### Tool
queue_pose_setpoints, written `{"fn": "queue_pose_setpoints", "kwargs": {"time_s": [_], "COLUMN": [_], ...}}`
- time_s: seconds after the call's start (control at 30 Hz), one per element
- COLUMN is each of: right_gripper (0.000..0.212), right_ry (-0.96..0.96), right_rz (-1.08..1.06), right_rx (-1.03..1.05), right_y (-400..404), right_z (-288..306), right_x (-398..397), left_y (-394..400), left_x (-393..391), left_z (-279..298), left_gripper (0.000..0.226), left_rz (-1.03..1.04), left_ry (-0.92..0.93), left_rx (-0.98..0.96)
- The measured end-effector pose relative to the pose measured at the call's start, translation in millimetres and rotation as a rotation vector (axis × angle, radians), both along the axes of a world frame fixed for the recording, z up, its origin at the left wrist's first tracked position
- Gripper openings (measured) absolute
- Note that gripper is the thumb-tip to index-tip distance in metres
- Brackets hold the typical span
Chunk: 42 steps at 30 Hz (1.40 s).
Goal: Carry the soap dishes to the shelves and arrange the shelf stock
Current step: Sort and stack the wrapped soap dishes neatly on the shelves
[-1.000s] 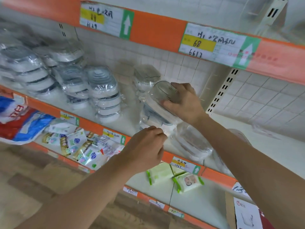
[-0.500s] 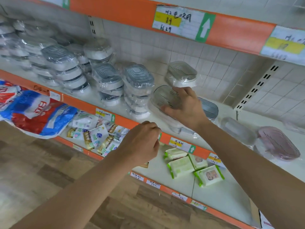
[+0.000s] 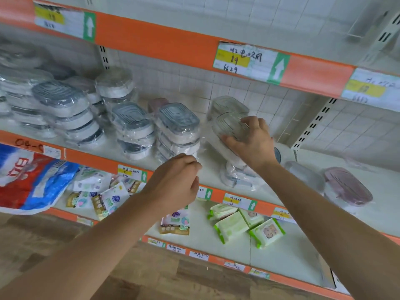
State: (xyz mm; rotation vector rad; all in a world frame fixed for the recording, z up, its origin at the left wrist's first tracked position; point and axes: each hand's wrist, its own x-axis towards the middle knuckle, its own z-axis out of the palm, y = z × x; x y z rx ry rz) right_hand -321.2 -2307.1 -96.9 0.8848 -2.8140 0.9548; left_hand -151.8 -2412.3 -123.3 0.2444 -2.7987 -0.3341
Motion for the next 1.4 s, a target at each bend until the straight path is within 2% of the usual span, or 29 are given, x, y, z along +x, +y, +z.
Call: {"fn": "queue_pose_setpoints", "kwargs": {"time_s": [0.2, 0.4, 0.5, 0.63, 0.8, 1.0, 1.17, 1.3, 1.4], "right_gripper": [0.066, 0.063, 0.063, 0.059, 0.063, 0.058, 0.045, 0.038, 0.044], "right_ry": [0.093, 0.256, 0.277, 0.293, 0.284, 0.477, 0.764, 0.701, 0.552], "right_rz": [-0.050, -0.055, -0.042, -0.049, -0.040, 0.000, 0.167, 0.274, 0.316], "right_rx": [-0.041, -0.124, -0.091, -0.098, 0.120, 0.006, 0.086, 0.189, 0.398], "right_y": [1, -31, -49, -69, -78, -54, -25, -13, -3], "right_z": [-2, 5, 3, -4, -9, -18, -46, -54, -47], "right_x": [-39, -79, -94, -108, -114, -90, -49, -12, 19], "left_y": [7, -7, -15, -25, -30, -23, -20, -17, -12], "left_x": [-55, -99, -111, -120, -126, -120, -92, -51, -19], "left_z": [-2, -20, -34, -50, -61, -57, -60, -70, -68], "left_gripper": [0.021, 0.031, 0.027, 0.034, 0.037, 0.037, 0.037, 0.035, 0.035], "left_rz": [-0.115, -0.171, -0.184, -0.201, -0.236, -0.286, -0.252, -0.258, -0.290], "left_ry": [0.160, 0.261, 0.270, 0.287, 0.296, 0.310, 0.195, 0.019, -0.100], "left_rx": [-0.033, -0.169, -0.201, -0.262, -0.275, -0.250, -0.184, -0.204, -0.222]}}
